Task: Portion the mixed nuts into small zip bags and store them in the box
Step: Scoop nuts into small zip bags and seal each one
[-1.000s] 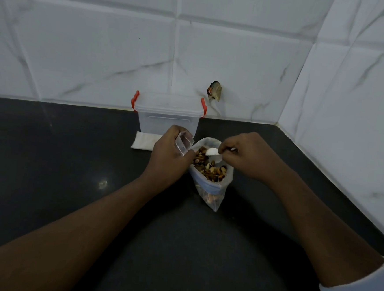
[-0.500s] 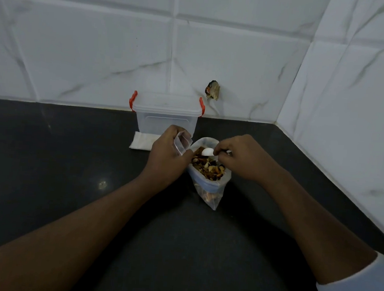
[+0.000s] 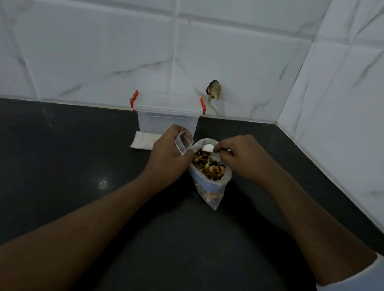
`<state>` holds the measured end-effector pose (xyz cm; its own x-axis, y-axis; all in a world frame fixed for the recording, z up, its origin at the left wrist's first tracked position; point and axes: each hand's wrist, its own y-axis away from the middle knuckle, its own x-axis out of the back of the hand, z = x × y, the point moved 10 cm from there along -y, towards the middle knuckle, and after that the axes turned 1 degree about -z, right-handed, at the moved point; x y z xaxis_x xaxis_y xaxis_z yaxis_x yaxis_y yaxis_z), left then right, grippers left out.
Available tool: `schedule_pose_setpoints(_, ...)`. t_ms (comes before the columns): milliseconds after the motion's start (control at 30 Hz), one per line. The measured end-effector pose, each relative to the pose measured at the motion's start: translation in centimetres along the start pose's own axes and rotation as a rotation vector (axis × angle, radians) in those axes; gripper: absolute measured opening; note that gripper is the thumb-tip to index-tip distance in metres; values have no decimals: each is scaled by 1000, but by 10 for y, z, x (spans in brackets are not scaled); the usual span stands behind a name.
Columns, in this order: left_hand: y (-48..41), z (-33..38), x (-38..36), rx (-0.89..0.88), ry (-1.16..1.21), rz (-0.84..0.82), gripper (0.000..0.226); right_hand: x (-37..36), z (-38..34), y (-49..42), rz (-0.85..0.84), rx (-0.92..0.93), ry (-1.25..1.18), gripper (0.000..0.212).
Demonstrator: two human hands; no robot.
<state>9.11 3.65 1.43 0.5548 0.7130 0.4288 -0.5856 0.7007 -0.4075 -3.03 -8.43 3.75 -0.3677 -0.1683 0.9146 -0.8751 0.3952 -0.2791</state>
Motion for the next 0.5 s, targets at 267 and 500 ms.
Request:
schedule_pose_setpoints(267, 0, 0, 0, -2, 9, 2, 32, 6, 0, 0, 37, -7, -16, 25)
schedule_pose_setpoints(500, 1, 1, 0, -9, 4, -4, 32, 14, 4, 0, 90, -19, -55, 21)
